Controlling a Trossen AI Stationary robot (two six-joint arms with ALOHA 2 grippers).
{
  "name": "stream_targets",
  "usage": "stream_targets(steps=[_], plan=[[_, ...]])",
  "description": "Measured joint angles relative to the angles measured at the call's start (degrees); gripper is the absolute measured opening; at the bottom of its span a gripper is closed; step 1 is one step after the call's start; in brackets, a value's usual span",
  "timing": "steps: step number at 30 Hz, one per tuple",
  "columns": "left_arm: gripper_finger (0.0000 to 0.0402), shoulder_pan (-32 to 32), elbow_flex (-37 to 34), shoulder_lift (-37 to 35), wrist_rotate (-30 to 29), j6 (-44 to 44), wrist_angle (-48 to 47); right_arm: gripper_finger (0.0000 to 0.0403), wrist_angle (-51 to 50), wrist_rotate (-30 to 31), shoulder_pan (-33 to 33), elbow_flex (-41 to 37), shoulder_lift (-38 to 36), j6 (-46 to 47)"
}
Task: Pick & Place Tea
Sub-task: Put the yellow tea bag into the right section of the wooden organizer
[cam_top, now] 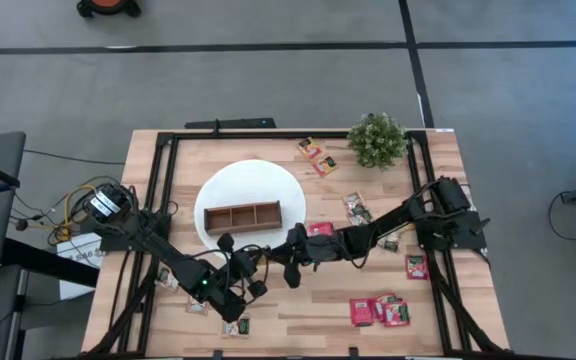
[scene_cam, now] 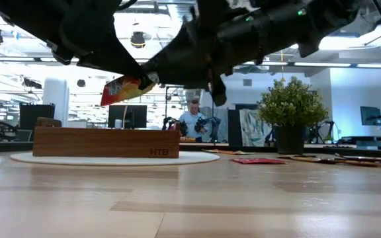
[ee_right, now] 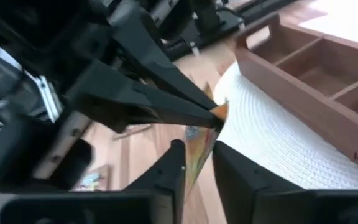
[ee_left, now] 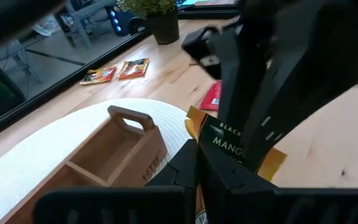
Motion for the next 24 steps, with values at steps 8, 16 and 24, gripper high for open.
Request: stream_targets(steps=[8, 16, 24], plan=[[0.0001, -0.2, 0.1, 0.0, 0.9, 1.5, 0.5, 0.0005, -7.2, 1.0, 0.3, 2.0, -0.5, -3.6], [0.0093, -2.3, 0.1, -5.1, 8.4, 1.7, -17.4, 0.0001, -40.0, 1.4, -2.6, 12.4, -7.2, -9.9], [0.0142, -8.8, 0.1, -10.9, 10.8, -26.4, -44.2, 0.0, -66.5, 0.7, -9.2, 33.7, -3.7, -30.2]])
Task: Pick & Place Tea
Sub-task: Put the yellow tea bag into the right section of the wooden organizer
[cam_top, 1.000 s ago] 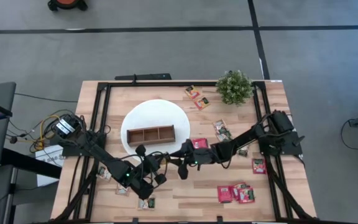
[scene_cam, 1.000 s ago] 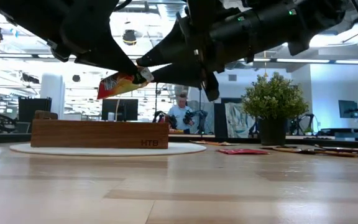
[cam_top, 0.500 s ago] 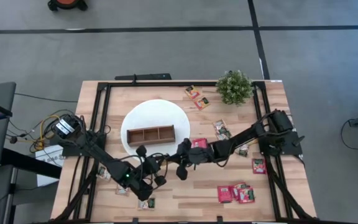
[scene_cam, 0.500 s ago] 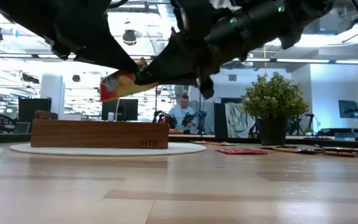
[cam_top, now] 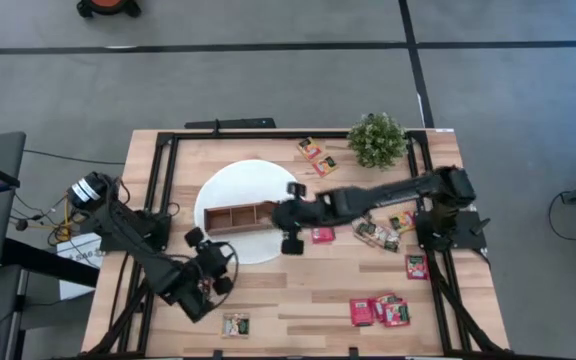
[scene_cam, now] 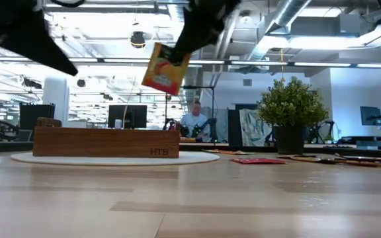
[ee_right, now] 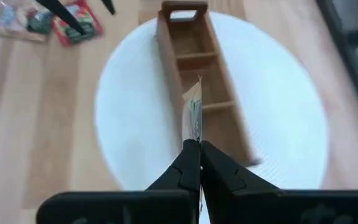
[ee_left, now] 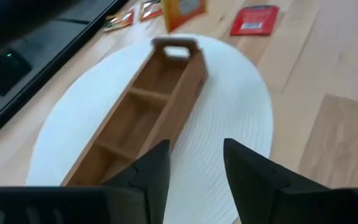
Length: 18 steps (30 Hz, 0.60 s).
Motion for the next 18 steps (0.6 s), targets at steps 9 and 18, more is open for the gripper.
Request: stream_targets(steps=[9, 18], plan=[[0.011, -4.7, 0.0, -0.1, -5.6, -10.8, -4.0, 0.0, -13.1, -7.5, -7.8, 17.5, 14.8, -12.3], [0.0097, -4.9, 0.0, -0.1, -6.6, -10.9, -2.7, 0.0, -18.1, -7.7, -9.1, 24.7, 24.8, -15.0]])
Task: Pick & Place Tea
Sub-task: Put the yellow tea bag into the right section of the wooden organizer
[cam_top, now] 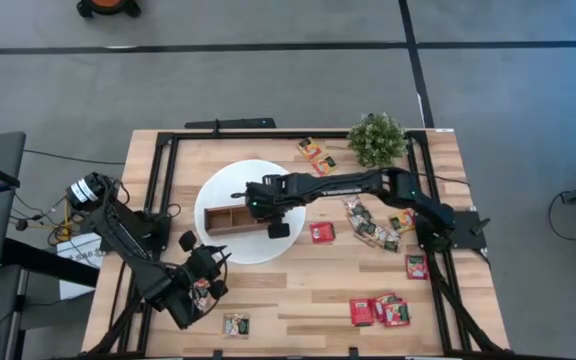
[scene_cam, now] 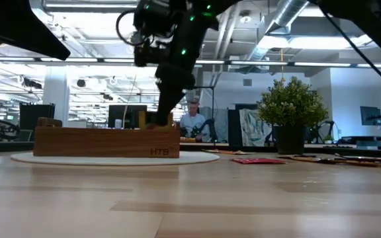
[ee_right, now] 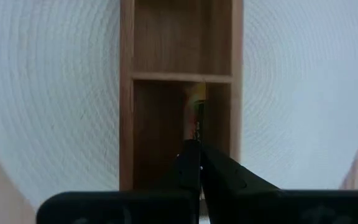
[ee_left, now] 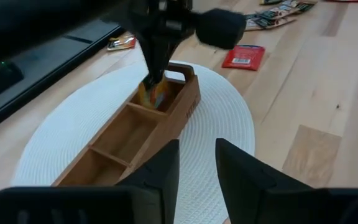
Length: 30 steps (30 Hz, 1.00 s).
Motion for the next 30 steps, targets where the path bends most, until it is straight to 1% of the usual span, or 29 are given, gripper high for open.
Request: stream_targets(steps=[2, 7, 12, 15, 18, 23, 26, 28, 30], plan=[[0.0096, 0.0, 0.0, 0.0, -0.1, 0.0, 0.1, 0.0, 0.0, 0.0, -0.4, 0.4, 0.5, 0.7], [0.0096, 0.0, 0.0, 0.0, -0.1, 0.0, 0.4, 0.0, 1.1, 0.0, -1.7, 0.4, 0.5, 7.2], [0.0096, 0.0, 0.0, 0.0, -0.1, 0.1, 0.4, 0.0, 1.1, -0.2, -2.3, 0.4, 0.3, 9.7], [0.0096, 0.0, 0.0, 0.0, -0.1, 0.2, 0.4, 0.0008, 1.1, -2.2, -2.3, 0.4, 0.2, 10.9], [0.0096, 0.0, 0.0, 0.0, 0.0, 0.3, 0.4, 0.0036, 1.5, -3.9, -2.3, 0.4, 0.2, 11.6], [0.0096, 0.0, 0.0, 0.0, 0.0, 0.3, 0.5, 0.0114, 0.0, -4.3, -2.5, 2.9, 0.2, 11.7], [0.0096, 0.0, 0.0, 0.0, 0.0, 0.3, 0.5, 0.0159, -3.6, -4.4, -3.1, 5.8, 0.2, 12.2], [0.0096, 0.0, 0.0, 0.0, 0.0, 0.3, 0.5, 0.0182, -6.0, -3.8, -3.6, 7.4, -0.5, 13.5], [0.0096, 0.0, 0.0, 0.0, 0.1, 0.3, 0.5, 0.0196, -6.6, -1.0, -3.7, 7.6, -2.4, 14.7]])
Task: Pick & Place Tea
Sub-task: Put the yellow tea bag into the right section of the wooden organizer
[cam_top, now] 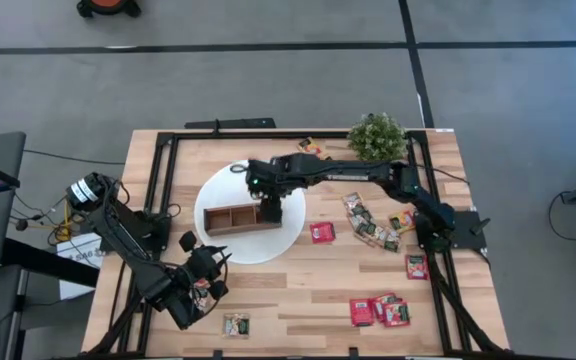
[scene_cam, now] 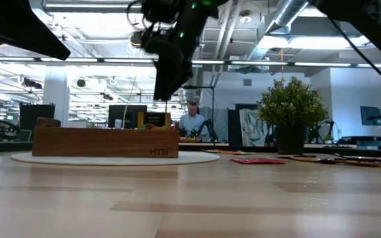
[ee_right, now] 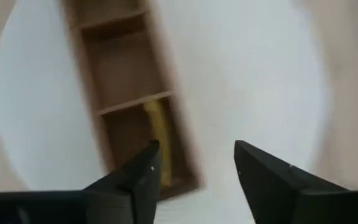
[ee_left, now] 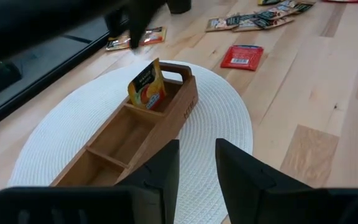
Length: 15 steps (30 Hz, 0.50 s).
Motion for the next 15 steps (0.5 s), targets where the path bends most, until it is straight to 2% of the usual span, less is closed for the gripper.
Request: stream_targets(steps=[3, 5, 8, 12, 15], plan=[[0.0096, 0.0, 0.0, 0.0, 1.0, 0.0, 0.0, 0.0202, -1.1, 7.0, 0.7, 0.1, -3.2, 1.0], [0.0096, 0.0, 0.0, 0.0, 1.8, 0.0, 0.0, 0.0199, -0.7, 8.6, 1.9, -0.5, -5.4, -0.2], [0.0096, 0.0, 0.0, 0.0, 2.1, 0.0, 0.0, 0.0188, 3.6, 0.6, 3.9, -3.2, -7.7, -4.5], [0.0096, 0.0, 0.0, 0.0, 2.1, 0.0, 0.0, 0.0157, 8.1, -11.9, 6.2, -6.7, -6.0, -7.3], [0.0096, 0.0, 0.0, 0.0, 2.0, 0.0, 0.2, 0.0111, 9.4, -12.8, 6.3, -7.0, -2.6, -5.9]])
